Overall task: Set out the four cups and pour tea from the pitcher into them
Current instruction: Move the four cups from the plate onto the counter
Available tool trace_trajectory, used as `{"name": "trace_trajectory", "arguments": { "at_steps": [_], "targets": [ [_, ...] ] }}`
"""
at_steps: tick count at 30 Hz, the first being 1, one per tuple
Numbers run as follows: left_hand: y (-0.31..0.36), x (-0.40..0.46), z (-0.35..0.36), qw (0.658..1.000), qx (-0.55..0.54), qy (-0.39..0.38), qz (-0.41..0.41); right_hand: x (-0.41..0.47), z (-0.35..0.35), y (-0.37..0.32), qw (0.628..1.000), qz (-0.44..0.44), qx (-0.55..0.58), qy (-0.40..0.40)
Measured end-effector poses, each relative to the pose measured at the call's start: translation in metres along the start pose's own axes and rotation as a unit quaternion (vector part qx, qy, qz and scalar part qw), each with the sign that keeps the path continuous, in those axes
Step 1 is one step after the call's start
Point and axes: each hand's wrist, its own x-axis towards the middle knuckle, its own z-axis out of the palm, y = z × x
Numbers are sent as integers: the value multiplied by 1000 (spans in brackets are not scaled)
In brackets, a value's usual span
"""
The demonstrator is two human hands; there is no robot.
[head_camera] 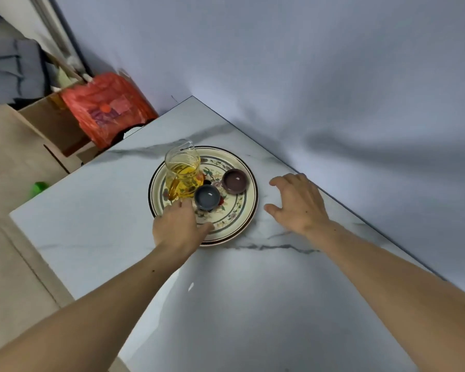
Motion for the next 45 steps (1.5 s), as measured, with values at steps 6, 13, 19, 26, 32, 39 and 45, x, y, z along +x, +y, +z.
{"name": "trace_trajectory", "arguments": {
  "at_steps": [6, 13, 19, 26, 32, 39, 45],
  "targets": [
    [5, 19, 27, 996, -23, 36, -77, 58, 19, -21, 998, -59, -10, -5],
    [13, 31, 37, 988, -65, 90, -104, 90, 43, -35, 996, -80, -4, -27],
    [14, 36, 42, 984, -90, 111, -110, 97, 49, -32, 997, -72, 14, -29],
    [15, 37, 40, 985, -90, 111, -95, 94, 48, -32, 996, -67, 45, -30],
    [14, 29, 36, 989, -85, 112, -49, 77, 36, -26, 994, -50, 98, -7],
    [19, 16, 20, 991, -72, 104, 47, 36, 21, -2, 988, 0, 154, 8],
    [37, -11, 11, 982, -35, 106, 153, -29, 18, 24, 977, 79, 195, 42]
  ]
}}
